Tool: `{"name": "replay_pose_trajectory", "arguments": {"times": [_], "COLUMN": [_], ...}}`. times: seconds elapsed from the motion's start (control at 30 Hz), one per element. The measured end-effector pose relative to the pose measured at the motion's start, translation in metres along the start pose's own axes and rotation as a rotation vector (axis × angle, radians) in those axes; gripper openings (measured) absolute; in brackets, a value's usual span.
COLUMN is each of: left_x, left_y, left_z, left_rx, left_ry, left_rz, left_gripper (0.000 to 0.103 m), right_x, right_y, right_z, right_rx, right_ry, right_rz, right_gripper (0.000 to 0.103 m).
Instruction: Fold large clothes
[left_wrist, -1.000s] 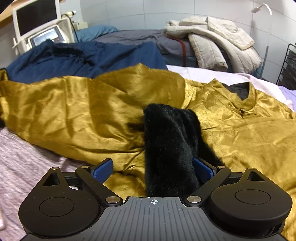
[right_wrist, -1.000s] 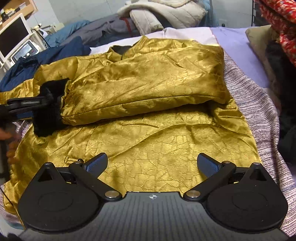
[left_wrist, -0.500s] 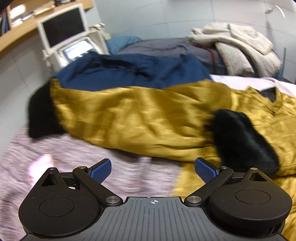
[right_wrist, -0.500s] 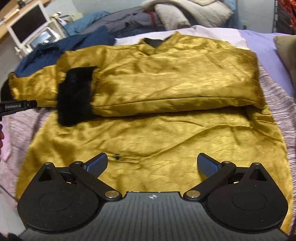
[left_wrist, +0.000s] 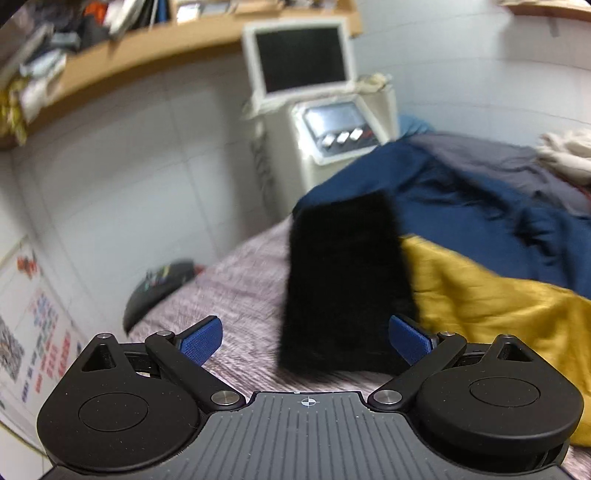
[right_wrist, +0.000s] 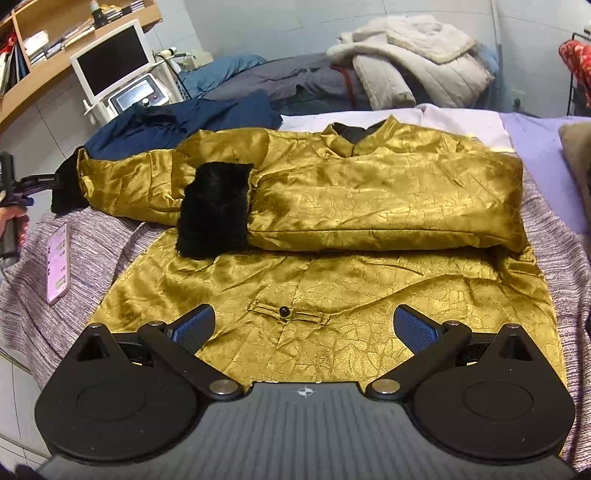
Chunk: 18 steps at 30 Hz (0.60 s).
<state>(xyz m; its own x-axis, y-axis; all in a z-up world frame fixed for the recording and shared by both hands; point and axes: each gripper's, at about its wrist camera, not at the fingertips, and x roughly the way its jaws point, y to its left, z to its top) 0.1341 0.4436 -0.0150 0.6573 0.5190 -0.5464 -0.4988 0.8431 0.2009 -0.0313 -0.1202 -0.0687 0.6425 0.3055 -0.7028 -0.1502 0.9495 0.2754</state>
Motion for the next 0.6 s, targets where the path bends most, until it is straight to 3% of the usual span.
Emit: {"name": "replay_pose_trajectory", "arguments": {"times": [0.17, 0.2, 0.3, 0.33, 0.4, 0.6], "left_x": [0.030, 0.027, 0.019, 0.016, 0.007, -0.067], "left_y": [-0.006, -0.012, -0.023, -0.024, -0.022, -0.045], "left_z": [0.001, 0.002, 0.004, 0.006, 0.008, 0.041], "left_rx": [-0.002, 0.017, 0.091, 0.092, 0.084, 0.168], "left_ry": [0.081, 0.071, 0.024, 0.013, -0.016, -0.204], "left_rz": [-0.113, -0.101, -0.068, -0.068, -0.080, -0.151], "left_gripper": [0.103, 0.103, 0.080, 0.059, 0.048, 0.041], "right_x": [-0.003, -0.002, 0.000, 0.000, 0.000, 0.001], "right_y": [-0.001, -0.002, -0.003, -0.004, -0.005, -0.014], "right_z": [-0.002, -0.003, -0.005, -0.005, -0.006, -0.009], "right_rx": [0.008, 0.011, 0.021, 0.026, 0.030, 0.074], "right_ry": [-0.010, -0.010, -0.005, -0.008, -0.011, -0.007], "right_rz": [-0.022, -0.025, -0.035, -0.037, -0.039, -0.038], "right_gripper": [0.102, 0.102, 0.102, 0.102, 0.102, 0.102]}}
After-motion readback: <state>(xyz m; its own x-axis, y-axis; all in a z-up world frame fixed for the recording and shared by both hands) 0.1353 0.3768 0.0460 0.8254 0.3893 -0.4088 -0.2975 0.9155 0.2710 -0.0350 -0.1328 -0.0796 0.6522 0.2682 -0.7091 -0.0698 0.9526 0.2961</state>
